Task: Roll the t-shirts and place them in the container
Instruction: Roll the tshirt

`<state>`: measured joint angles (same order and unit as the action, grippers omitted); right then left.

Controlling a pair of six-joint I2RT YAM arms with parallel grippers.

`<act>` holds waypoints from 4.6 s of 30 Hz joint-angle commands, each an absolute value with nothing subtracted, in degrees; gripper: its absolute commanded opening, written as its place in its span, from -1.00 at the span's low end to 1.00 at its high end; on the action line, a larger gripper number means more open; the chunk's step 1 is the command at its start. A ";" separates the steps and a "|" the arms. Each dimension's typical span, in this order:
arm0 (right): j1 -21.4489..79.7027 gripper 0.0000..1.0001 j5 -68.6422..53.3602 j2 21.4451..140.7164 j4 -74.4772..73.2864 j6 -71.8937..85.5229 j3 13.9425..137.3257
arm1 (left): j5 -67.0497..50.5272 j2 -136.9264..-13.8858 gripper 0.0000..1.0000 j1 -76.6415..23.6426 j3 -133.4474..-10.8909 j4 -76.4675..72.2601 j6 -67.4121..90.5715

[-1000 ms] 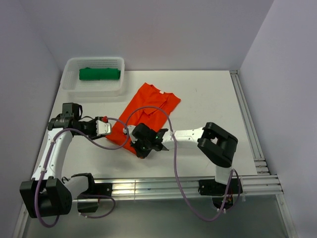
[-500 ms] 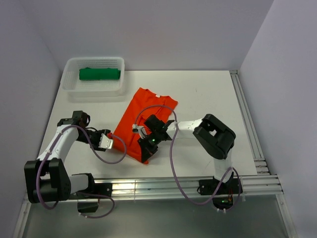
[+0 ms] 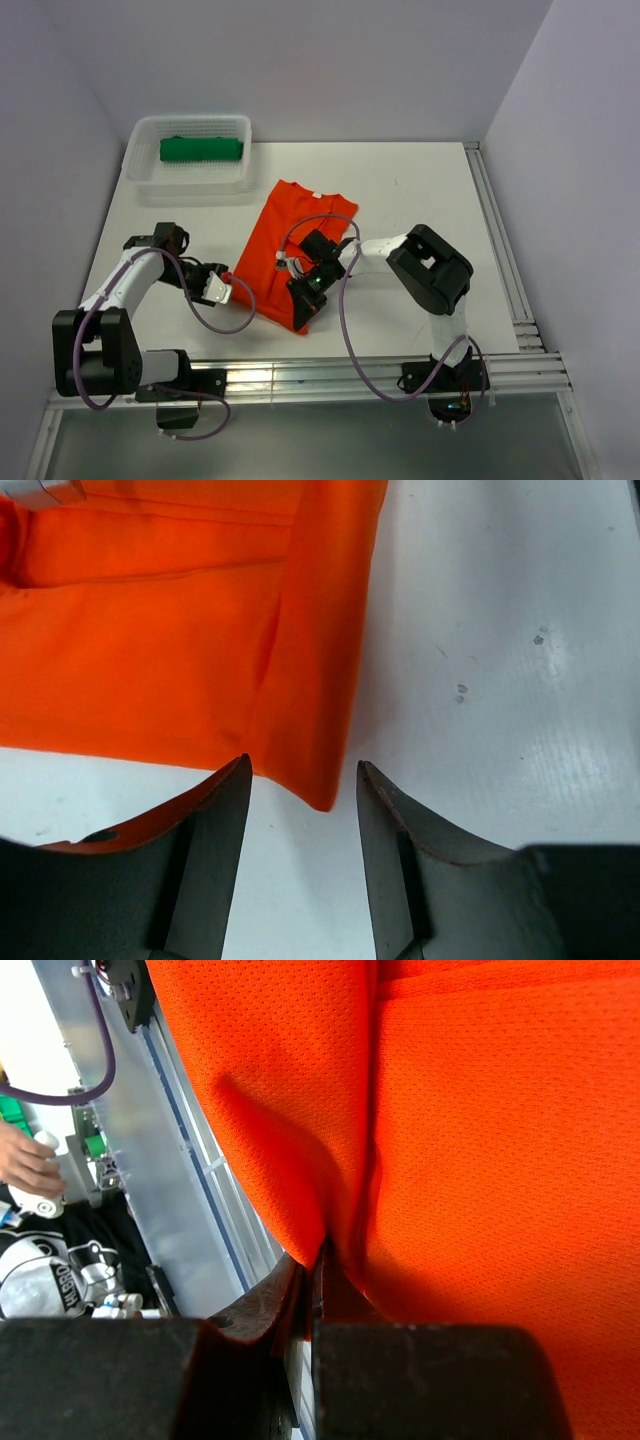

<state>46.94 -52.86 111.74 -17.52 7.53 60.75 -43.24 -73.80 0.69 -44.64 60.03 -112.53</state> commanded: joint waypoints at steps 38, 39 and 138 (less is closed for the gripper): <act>42.63 -1.00 -57.66 119.44 -21.27 5.54 64.69 | -33.67 -103.62 -0.99 -11.59 -65.57 67.51 -110.04; 42.63 -1.00 -57.22 119.10 -20.14 6.06 63.73 | -33.40 -103.88 -0.99 -11.86 -65.65 67.24 -109.69; 83.32 -1.00 32.88 114.45 -29.45 16.17 71.73 | -36.56 -105.47 -0.48 -16.79 -75.40 70.75 -105.03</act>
<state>83.92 45.45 117.40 -34.30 15.03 74.06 -32.45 -109.16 -17.19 -72.23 70.72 -105.19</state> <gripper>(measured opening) 0.046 0.256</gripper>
